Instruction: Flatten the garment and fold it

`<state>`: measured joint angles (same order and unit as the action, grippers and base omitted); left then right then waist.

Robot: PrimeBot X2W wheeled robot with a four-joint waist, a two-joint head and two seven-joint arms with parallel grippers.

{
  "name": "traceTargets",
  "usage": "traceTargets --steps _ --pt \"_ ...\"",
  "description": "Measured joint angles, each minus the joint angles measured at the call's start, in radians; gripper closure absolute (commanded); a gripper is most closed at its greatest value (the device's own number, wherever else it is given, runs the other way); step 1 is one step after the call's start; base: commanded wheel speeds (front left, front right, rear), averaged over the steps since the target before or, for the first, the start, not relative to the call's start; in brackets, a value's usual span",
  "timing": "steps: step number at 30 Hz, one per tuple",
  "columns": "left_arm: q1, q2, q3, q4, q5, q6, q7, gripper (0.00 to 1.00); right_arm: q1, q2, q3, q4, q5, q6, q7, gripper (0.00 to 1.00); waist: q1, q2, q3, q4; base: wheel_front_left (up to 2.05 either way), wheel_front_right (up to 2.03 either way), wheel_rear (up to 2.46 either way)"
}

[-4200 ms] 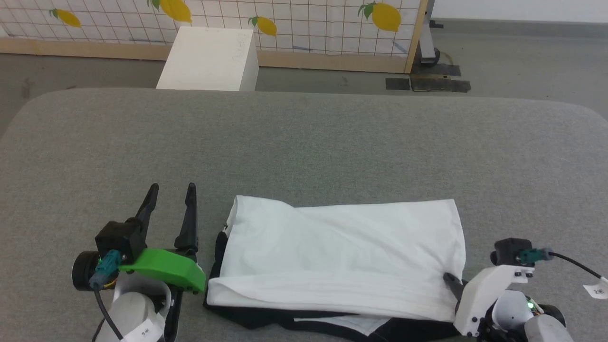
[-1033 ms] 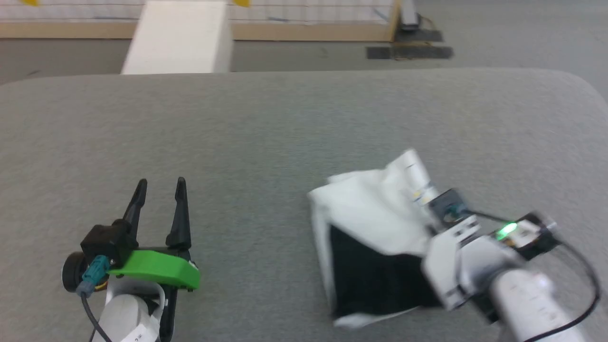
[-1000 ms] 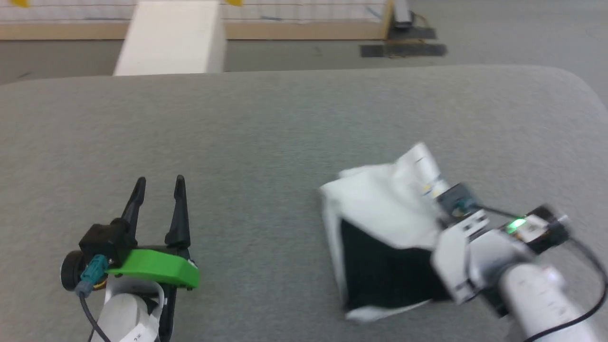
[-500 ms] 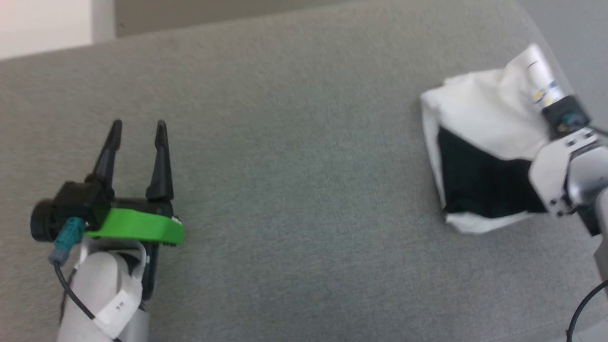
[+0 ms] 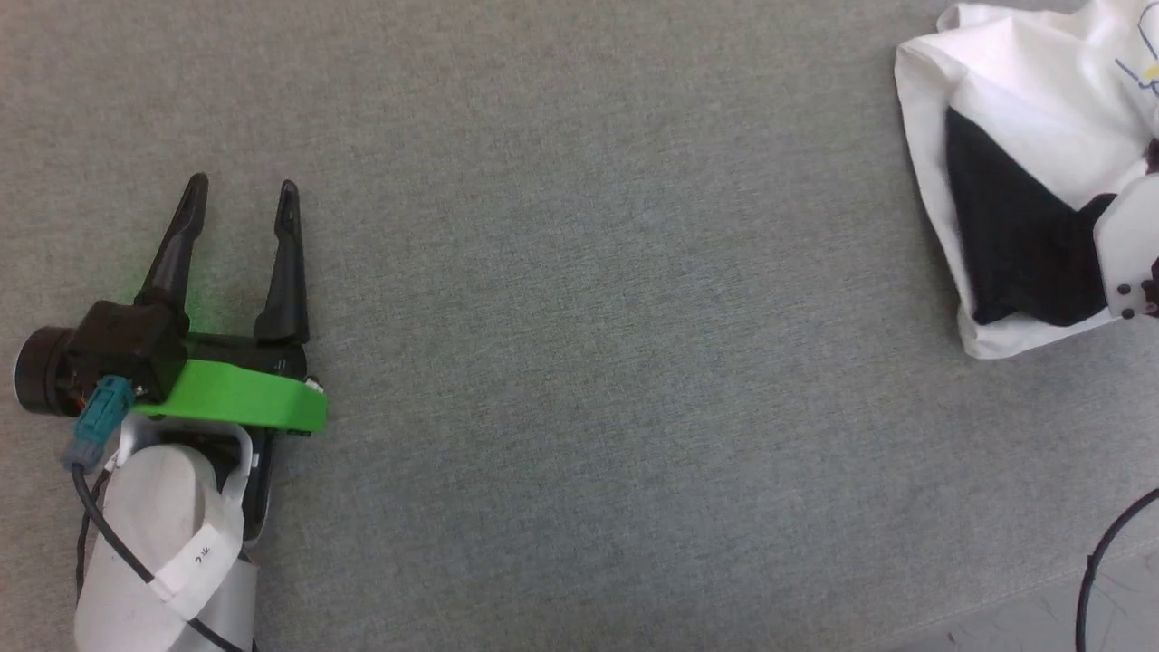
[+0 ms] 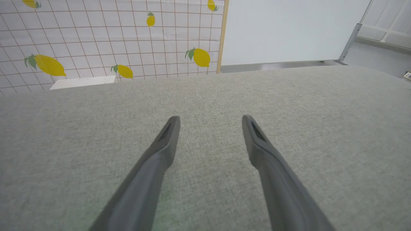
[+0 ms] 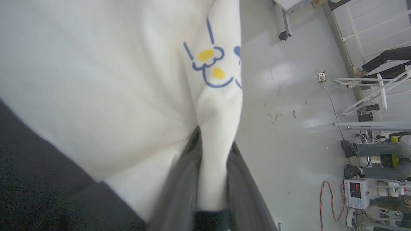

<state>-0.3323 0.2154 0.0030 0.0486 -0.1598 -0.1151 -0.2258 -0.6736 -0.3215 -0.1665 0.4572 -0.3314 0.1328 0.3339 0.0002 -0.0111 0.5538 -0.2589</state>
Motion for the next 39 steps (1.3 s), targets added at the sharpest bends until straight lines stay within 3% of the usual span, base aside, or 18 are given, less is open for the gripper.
traceTargets --steps 1,9,15,20,28,32,39 --pt "-0.002 0.000 -0.002 0.000 0.000 0.000 0.000 0.00 -0.005 0.006 -0.016 0.010 -0.015 0.000 -0.019 0.00 0.0000 0.0000 0.003 0.003 0.00 0.00 0.00" --pt "0.010 -0.025 -0.018 0.069 -0.005 0.003 -0.015 0.00 -0.001 0.040 -0.121 0.071 -0.065 0.000 -0.142 0.00 0.0000 0.0000 -0.053 0.017 0.00 0.00 0.00" --pt "0.060 -0.066 -0.024 0.128 -0.018 0.015 -0.024 0.00 0.075 0.087 -0.152 0.043 0.019 0.000 -0.268 0.00 -0.0001 0.0000 -0.152 0.042 0.00 0.00 0.00" --pt "0.093 -0.086 -0.031 0.150 -0.026 0.016 -0.028 0.00 0.177 0.126 -0.112 -0.046 0.126 0.000 -0.338 0.00 -0.0003 0.0000 -0.249 0.081 0.00 0.00 0.00" --pt "0.112 -0.112 -0.050 0.175 -0.053 0.016 -0.031 0.00 0.372 0.203 -0.050 -0.304 0.284 0.000 -0.389 0.00 -0.0003 0.0000 -0.363 0.183 0.00 0.00 0.00" --pt "0.130 -0.124 -0.053 0.186 -0.056 0.017 -0.031 0.00 0.469 0.236 -0.017 -0.408 0.306 0.000 -0.412 0.00 -0.0003 0.0000 -0.404 0.237 0.00 0.00 0.00" --pt "0.144 -0.137 -0.076 0.206 -0.062 0.016 -0.032 0.00 0.572 0.264 0.041 -0.459 0.341 0.000 -0.456 0.00 -0.0003 0.0000 -0.456 0.308 0.00 0.00 0.00"
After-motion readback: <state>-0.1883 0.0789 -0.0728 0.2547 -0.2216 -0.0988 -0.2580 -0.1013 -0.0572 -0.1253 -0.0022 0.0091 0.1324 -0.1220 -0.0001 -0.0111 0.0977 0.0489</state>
